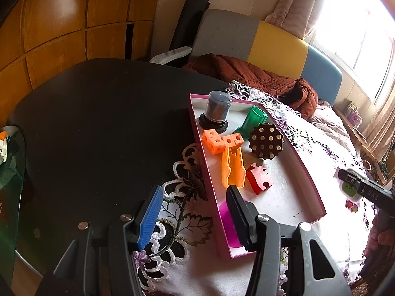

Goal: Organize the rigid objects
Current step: 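Lift the green-white bottle with the right tool and carry it to the tray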

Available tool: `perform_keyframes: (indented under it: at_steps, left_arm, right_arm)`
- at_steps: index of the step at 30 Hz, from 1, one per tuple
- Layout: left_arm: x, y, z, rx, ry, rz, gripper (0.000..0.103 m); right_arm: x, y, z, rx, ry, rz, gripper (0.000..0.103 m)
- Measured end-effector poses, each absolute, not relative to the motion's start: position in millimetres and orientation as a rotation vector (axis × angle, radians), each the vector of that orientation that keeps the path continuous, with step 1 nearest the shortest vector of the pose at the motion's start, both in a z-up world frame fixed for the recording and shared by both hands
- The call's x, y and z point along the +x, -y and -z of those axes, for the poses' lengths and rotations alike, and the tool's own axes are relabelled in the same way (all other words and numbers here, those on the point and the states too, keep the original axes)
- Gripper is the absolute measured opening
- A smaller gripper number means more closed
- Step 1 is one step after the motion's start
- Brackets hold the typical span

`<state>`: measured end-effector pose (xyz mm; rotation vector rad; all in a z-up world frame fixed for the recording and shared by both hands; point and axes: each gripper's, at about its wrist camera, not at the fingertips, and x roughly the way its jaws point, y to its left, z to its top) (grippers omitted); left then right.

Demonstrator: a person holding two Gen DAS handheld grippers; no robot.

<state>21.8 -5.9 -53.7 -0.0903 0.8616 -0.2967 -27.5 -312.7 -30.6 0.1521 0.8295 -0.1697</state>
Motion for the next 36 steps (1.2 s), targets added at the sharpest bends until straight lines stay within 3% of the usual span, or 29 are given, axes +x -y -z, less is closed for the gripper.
perform_keyframes:
  at_steps: [13, 28, 36]
  left_arm:
    - [24, -3, 59, -0.108, -0.875, 0.279, 0.054]
    - [30, -7, 70, -0.119, -0.906, 0.267, 0.054]
    - [32, -5, 71, -0.109, -0.909, 0.252, 0.054]
  right_arm:
    - [-7, 245, 21, 0.109, -0.785, 0.027, 0.042]
    - [19, 198, 88, 0.103, -0.936, -0.055, 0.042]
    - [19, 181, 93, 0.087, -0.927, -0.112, 0.042]
